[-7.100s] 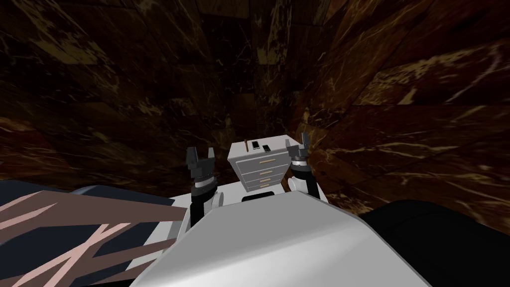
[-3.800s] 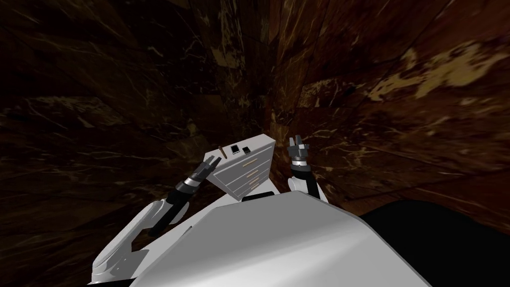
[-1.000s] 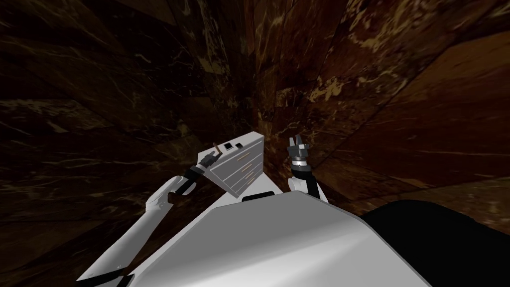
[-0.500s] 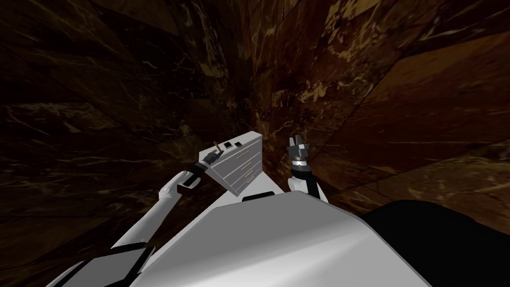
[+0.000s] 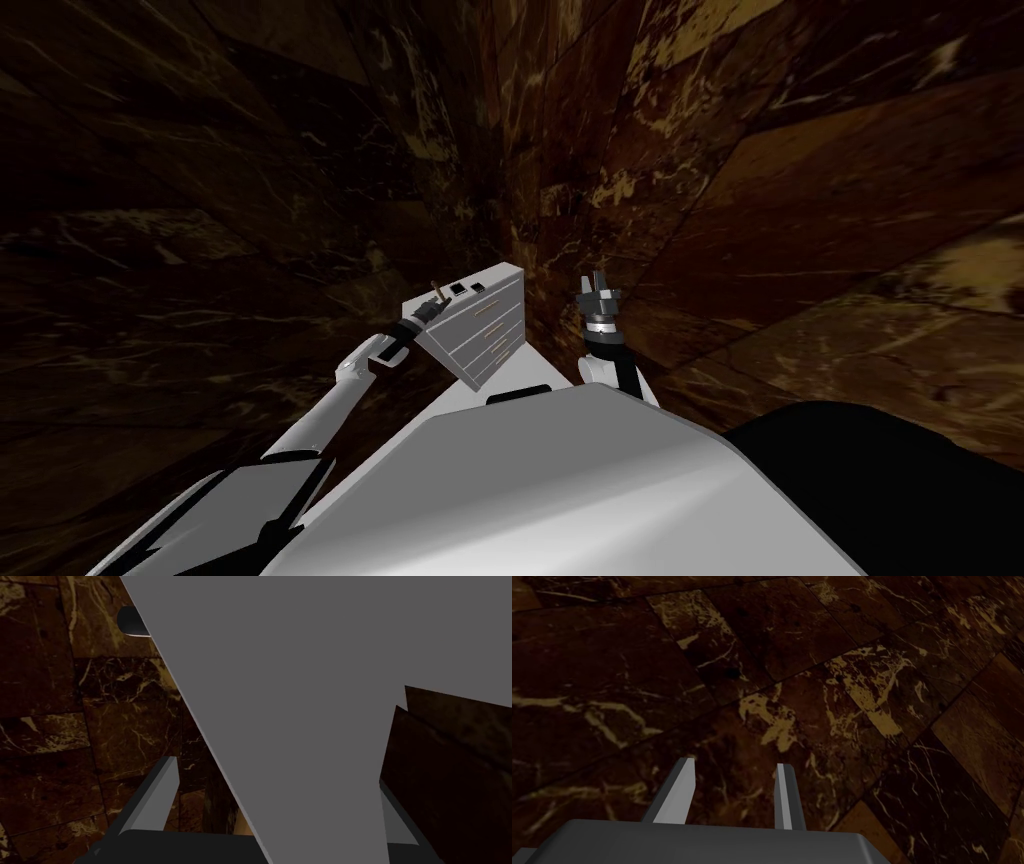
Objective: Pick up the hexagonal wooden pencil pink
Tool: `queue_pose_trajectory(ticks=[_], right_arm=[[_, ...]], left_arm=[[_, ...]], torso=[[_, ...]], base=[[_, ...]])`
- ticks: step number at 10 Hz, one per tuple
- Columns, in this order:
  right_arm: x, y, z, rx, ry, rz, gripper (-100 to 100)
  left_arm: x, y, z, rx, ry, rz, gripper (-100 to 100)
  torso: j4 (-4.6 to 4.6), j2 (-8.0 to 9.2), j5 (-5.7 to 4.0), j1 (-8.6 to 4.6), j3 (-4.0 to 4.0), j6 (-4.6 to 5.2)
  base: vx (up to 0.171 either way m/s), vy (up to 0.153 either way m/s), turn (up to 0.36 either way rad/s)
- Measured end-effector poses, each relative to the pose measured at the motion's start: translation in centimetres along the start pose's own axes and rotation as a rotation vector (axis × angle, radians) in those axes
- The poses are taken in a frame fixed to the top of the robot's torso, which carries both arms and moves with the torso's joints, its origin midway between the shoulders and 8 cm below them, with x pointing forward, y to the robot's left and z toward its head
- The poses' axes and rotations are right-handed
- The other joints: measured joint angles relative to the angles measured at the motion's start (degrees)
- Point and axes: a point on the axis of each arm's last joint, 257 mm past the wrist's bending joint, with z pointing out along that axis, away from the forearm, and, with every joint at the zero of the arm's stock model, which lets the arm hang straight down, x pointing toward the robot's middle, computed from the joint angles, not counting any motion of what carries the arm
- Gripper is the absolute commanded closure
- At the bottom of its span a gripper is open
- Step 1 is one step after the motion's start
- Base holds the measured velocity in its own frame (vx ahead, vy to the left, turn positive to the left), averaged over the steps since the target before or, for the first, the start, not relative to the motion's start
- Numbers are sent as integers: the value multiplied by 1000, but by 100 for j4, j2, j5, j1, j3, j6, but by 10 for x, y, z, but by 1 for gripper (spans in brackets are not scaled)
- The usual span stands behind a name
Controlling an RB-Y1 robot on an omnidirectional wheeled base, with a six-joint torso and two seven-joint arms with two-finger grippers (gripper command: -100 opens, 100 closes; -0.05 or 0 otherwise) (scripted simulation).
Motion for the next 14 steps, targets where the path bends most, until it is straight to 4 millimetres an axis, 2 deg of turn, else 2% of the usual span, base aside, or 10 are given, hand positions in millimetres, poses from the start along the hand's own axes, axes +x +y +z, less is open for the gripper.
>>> queue_pose_trajectory(ticks=[2,5,7,8,11,13,14], right_arm=[[0,0,0,0,0,0,0],[0,0,0,0,0,0,0],[0,0,0,0,0,0,0],[0,0,0,0,0,0,0],[0,0,0,0,0,0,0],[0,0,0,0,0,0,0],[0,0,0,0,0,0,0]], left_arm=[[1,1,14,9,5,8,-100],[-5,20,21,-25,5,11,-100],[5,9,35,1,15,9,-100],[3,11,41,2,17,15,-100],[-12,33,50,-39,11,25,-100],[-5,25,65,-16,22,33,-100],[-10,27,70,-20,22,41,-100]], torso=[[-8,2,8,-4,-1,0],[-18,-36,7,-8,-25,1],[-10,1,10,0,-4,5],[-12,-12,9,0,-11,3],[-22,-53,10,-1,-35,3],[-11,-5,9,-1,-7,4],[-12,-15,10,2,-12,2]], base=[[-45,6,1],[-34,0,-39],[-117,9,-48],[-23,-1,17],[-31,-1,-45],[-108,9,-38],[-28,2,17]])
